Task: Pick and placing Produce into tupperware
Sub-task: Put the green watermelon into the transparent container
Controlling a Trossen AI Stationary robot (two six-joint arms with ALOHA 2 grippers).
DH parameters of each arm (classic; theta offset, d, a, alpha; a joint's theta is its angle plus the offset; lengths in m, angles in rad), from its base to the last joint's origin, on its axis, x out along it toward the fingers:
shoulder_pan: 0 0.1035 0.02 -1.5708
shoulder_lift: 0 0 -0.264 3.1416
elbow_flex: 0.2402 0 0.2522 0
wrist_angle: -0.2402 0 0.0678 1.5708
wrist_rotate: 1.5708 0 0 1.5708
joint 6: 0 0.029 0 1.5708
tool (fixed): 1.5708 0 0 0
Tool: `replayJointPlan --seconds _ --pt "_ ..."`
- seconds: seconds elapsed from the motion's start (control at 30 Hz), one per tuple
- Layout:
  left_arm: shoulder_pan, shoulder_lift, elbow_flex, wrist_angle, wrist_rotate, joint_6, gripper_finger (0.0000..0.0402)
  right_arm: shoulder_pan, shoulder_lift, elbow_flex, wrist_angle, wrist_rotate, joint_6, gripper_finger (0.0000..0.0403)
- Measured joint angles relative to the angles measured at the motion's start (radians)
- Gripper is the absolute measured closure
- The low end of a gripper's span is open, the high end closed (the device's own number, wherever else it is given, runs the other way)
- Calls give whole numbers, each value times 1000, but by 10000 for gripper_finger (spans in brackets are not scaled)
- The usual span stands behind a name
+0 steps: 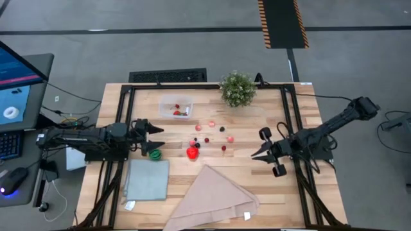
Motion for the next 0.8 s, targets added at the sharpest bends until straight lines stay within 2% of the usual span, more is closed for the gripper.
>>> replayJointPlan --seconds 0.17,0.3,0.43,0.63,0.8 --pt "0 0 2 -15 8 -1 20 24 -2 -36 -26 -1 56 339" --pt "0 0 2 -50 -10 16 20 25 -4 -35 -15 0 40 339" --pt "0 0 3 -73 -21 24 20 -4 -66 -34 -14 0 51 339" --pt "0 0 3 -60 -32 55 20 -114 -192 -34 -235 -8 126 339" --pt "0 0 4 -56 -48 61 20 -182 -298 -34 -389 -27 121 339"
